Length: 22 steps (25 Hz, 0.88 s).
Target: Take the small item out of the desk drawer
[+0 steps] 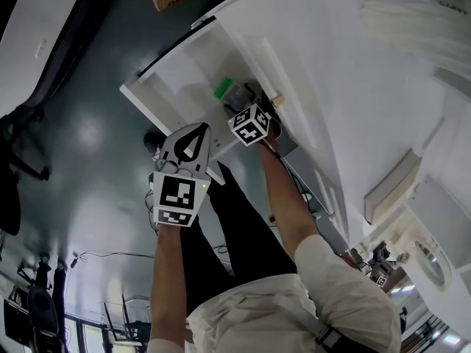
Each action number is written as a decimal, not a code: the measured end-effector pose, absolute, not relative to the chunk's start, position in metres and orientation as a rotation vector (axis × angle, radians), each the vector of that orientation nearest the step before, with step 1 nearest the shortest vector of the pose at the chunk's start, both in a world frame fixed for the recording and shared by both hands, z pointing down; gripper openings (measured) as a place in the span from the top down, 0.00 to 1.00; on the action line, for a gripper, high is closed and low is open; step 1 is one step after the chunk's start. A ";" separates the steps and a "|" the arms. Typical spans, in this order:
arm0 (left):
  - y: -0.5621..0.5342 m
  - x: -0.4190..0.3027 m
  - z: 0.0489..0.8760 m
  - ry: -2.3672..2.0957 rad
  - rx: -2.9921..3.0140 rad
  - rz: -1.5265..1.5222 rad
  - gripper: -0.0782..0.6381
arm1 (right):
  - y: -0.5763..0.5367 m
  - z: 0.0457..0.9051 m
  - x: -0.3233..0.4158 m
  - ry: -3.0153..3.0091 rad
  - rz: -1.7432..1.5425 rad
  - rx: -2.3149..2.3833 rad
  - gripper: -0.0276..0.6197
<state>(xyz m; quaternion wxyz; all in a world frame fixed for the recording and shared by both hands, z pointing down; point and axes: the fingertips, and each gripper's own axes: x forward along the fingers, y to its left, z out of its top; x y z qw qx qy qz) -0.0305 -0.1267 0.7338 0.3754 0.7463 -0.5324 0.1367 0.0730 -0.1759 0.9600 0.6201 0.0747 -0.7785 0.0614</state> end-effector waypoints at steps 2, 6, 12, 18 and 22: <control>-0.129 -0.034 0.737 -1.372 1.900 0.341 0.87 | -0.172 0.965 0.076 -1.757 0.124 0.124 0.37; -0.130 -0.038 0.741 -1.377 1.886 0.335 0.87 | -0.170 0.968 0.074 -1.733 0.081 0.067 0.38; -0.126 -0.043 0.749 -1.370 1.870 0.341 0.87 | -0.163 0.970 0.071 -1.716 0.092 0.057 0.41; -0.118 -0.039 0.749 -1.363 1.868 0.345 0.87 | -0.158 0.963 0.071 -1.729 0.141 0.124 0.41; -0.116 -0.040 0.747 -1.360 1.867 0.348 0.87 | -0.160 0.955 0.064 -1.764 0.181 0.174 0.41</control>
